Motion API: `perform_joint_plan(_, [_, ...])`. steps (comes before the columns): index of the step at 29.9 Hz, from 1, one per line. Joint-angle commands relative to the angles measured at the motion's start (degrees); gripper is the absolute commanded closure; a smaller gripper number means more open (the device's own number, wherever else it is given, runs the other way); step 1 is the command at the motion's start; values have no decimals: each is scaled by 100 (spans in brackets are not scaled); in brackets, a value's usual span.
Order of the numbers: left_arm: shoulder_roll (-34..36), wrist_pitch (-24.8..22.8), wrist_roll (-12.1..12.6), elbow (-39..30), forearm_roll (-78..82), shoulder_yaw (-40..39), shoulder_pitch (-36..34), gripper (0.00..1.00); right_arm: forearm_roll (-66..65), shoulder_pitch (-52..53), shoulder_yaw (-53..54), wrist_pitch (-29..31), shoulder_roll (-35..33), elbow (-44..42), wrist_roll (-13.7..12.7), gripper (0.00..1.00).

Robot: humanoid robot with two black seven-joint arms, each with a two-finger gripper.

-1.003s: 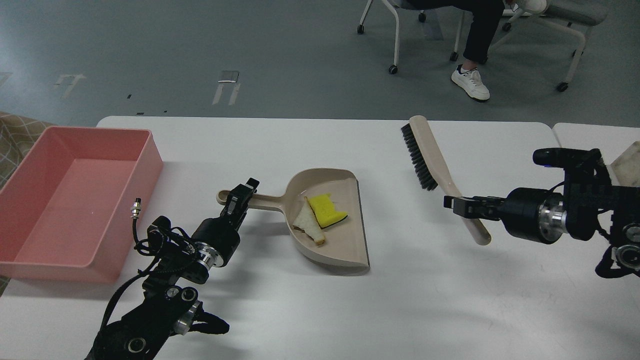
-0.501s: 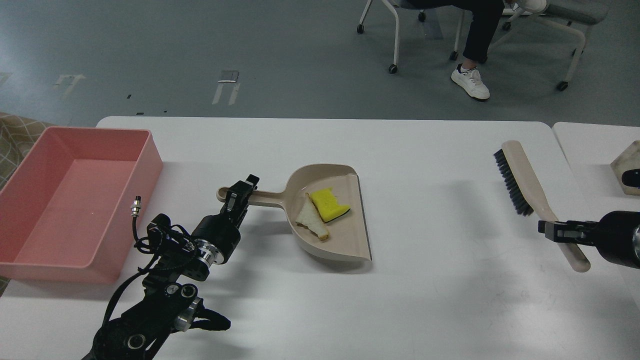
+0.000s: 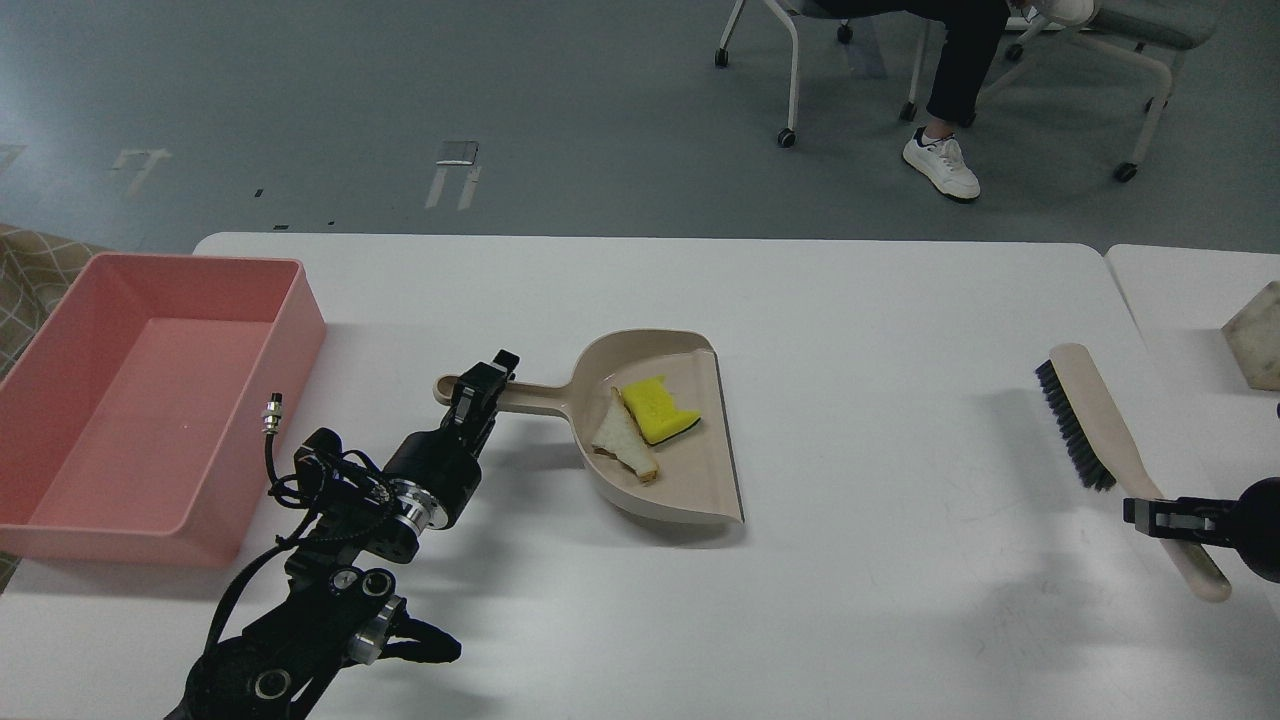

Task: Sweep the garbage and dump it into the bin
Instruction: 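Move the brush away and set it down with the right gripper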

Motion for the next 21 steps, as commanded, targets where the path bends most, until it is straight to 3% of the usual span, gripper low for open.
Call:
perform_joint_plan(1, [14, 0, 0, 4, -4, 0, -14, 100, -3, -62, -3, 0, 31, -98, -1, 88])
perform_joint_plan(6, [5, 0, 0, 4, -4, 0, -5, 100, -3, -62, -11, 0, 163, -195, -45, 84])
perform_joint_plan(9, [-4, 0, 0, 4, -4, 0, -5, 100, -3, -53, 6, 0, 215, -204, -54, 76])
perform_joint_plan(12, [-4, 0, 0, 4, 5, 0, -14, 100, 5, -53, 6, 0, 233, -204, -54, 63])
perform_joint_plan(21, [5, 0, 0, -5, -4, 0, -31, 100, 23, -35, 50, 0, 198, -134, -54, 44])
